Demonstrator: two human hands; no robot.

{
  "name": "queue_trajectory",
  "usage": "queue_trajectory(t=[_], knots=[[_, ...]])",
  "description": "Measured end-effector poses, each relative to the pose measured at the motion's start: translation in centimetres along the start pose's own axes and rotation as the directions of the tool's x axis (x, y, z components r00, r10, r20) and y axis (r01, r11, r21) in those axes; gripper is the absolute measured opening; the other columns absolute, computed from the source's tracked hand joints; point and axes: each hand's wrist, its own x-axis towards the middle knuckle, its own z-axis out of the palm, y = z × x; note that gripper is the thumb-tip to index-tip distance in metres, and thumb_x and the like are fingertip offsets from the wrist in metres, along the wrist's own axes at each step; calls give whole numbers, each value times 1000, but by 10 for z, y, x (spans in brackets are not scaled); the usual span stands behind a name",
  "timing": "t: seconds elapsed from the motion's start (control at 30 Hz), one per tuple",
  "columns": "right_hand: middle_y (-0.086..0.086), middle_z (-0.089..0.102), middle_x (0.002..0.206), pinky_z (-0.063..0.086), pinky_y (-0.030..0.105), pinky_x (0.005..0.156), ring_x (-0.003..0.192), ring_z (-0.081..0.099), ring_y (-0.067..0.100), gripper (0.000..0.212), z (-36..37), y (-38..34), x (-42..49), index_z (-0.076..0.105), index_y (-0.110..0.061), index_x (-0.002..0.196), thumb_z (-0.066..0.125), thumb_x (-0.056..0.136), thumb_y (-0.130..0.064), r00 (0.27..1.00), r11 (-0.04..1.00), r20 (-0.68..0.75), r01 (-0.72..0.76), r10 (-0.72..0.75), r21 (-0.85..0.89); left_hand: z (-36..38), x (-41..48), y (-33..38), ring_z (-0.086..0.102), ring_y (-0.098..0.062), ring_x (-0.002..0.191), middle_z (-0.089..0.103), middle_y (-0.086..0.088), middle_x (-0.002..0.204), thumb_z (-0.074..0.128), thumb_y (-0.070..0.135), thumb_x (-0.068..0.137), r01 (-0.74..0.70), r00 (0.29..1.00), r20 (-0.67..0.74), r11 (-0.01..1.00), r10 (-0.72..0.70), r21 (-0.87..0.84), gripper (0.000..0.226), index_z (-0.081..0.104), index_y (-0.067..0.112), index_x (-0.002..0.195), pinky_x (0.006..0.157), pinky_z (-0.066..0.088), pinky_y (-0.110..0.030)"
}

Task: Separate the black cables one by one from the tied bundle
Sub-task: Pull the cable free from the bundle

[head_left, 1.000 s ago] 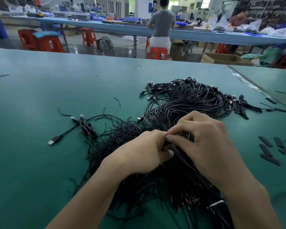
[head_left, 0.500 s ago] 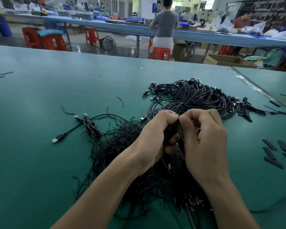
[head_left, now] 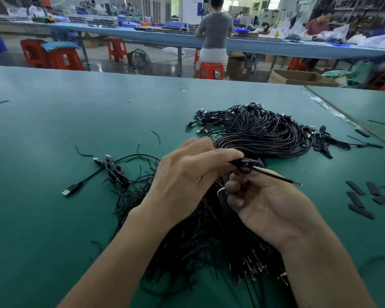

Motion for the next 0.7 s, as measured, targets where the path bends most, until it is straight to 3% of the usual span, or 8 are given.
queue_trajectory(t=[0.1,0.17,0.2,0.27,0.37,0.43,0.5,0.7], knots=[[-2,54,63,37,16,43,55,50,8,7,-5,2,3,62,-12,79,61,73,-11,995,993,16,103,-102,-65,-2,-1,2,59,-6,68,67,12,80,66,20,95,44,997,64,999,-42,-32,24,74,22,118,60,52,-32],[-2,56,66,36,16,48,58,46,7,7,-8,1,5,72,-17,74,65,75,-17,979,963,51,205,-199,-175,-3,0,6,55,0,59,69,11,74,60,16,95,137,988,97,978,-122,-160,25,74,25,114,55,44,-19],[-2,54,66,35,17,50,59,43,7,10,-9,0,5,74,-18,73,66,76,-23,967,935,83,253,-240,-247,-4,1,9,54,-4,55,68,10,70,55,20,94,210,976,106,948,-190,-239,26,75,28,109,51,42,-21],[-1,51,66,32,21,52,60,38,8,14,-10,-1,4,74,-21,73,69,78,-32,950,856,113,312,-291,-412,-3,4,13,61,-16,60,71,3,74,54,35,94,321,947,97,881,-307,-346,22,76,30,96,54,48,-34],[-10,53,60,37,14,51,55,42,0,19,-12,-2,4,72,-20,73,67,90,-27,919,732,127,376,-373,-568,-5,6,13,65,-12,72,71,9,88,75,36,84,332,942,93,862,-321,-384,8,71,35,90,60,52,-27],[-12,52,59,39,12,52,54,42,-1,23,-15,-2,5,73,-23,73,64,94,-22,911,705,102,377,-400,-601,-5,5,10,64,-12,73,69,15,94,83,17,79,350,936,120,837,-331,-422,41,59,42,101,62,51,-24],[-14,52,60,40,13,55,55,43,-1,22,-17,-3,6,72,-23,73,65,94,-22,914,711,72,359,-400,-604,-4,2,6,63,-13,70,69,17,92,78,5,81,348,936,104,837,-337,-422,57,45,43,107,61,50,-24],[-14,52,56,36,12,48,51,41,0,18,-14,3,8,69,-18,76,66,94,-20,887,673,44,380,-460,-634,3,-2,6,67,-21,79,73,13,93,63,7,78,351,919,7,812,-394,-466,54,41,44,111,63,51,-40]])
